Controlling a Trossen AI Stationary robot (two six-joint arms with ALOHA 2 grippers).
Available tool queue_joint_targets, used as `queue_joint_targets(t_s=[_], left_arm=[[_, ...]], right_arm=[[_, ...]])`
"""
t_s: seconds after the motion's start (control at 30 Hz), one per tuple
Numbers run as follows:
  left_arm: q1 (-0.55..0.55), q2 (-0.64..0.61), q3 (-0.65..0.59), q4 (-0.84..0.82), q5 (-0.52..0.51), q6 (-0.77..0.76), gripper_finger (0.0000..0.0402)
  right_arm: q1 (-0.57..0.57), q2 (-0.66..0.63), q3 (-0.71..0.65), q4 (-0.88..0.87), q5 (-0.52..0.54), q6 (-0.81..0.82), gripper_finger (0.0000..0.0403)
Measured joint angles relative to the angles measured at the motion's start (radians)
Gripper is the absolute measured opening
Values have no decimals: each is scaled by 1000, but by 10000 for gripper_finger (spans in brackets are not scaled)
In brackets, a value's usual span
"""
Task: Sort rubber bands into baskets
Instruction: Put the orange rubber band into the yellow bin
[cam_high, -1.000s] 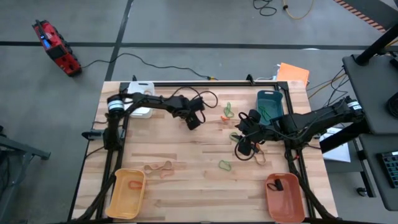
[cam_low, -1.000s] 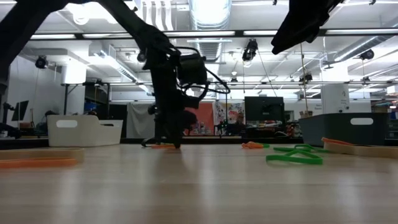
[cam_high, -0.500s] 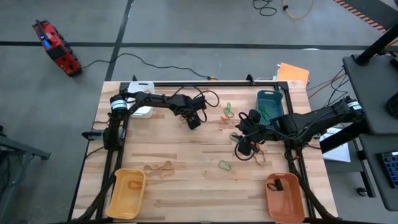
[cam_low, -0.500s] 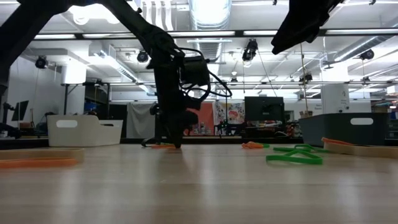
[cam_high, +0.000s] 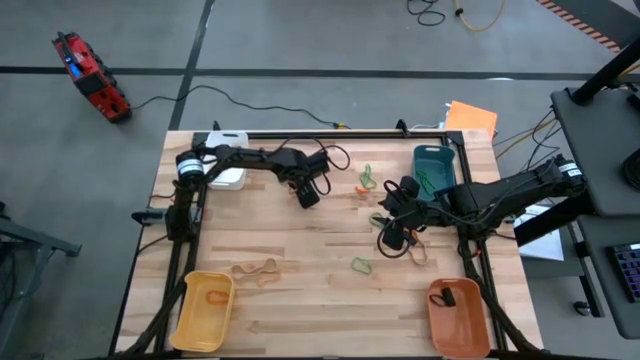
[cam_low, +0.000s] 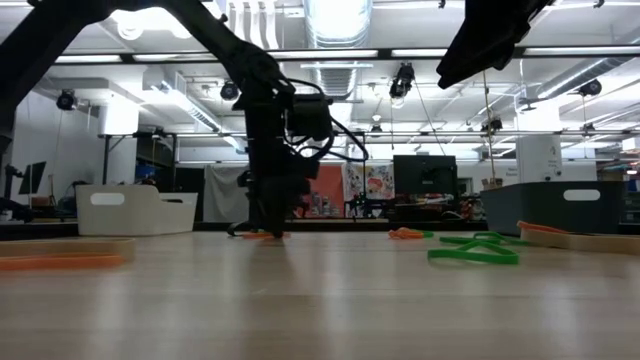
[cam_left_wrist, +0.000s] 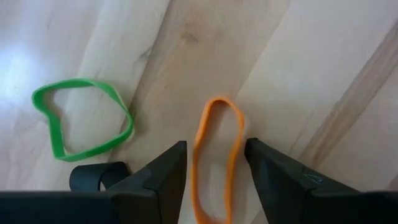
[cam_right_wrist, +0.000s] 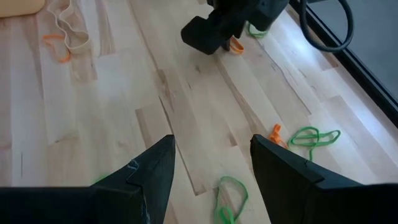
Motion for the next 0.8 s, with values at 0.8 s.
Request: queue_joint_targets(t_s=[0.8], left_arm=[[5, -36, -11, -29, 66, 77, 0]], right_arm=[[0, 0, -5, -1, 0, -7, 199]])
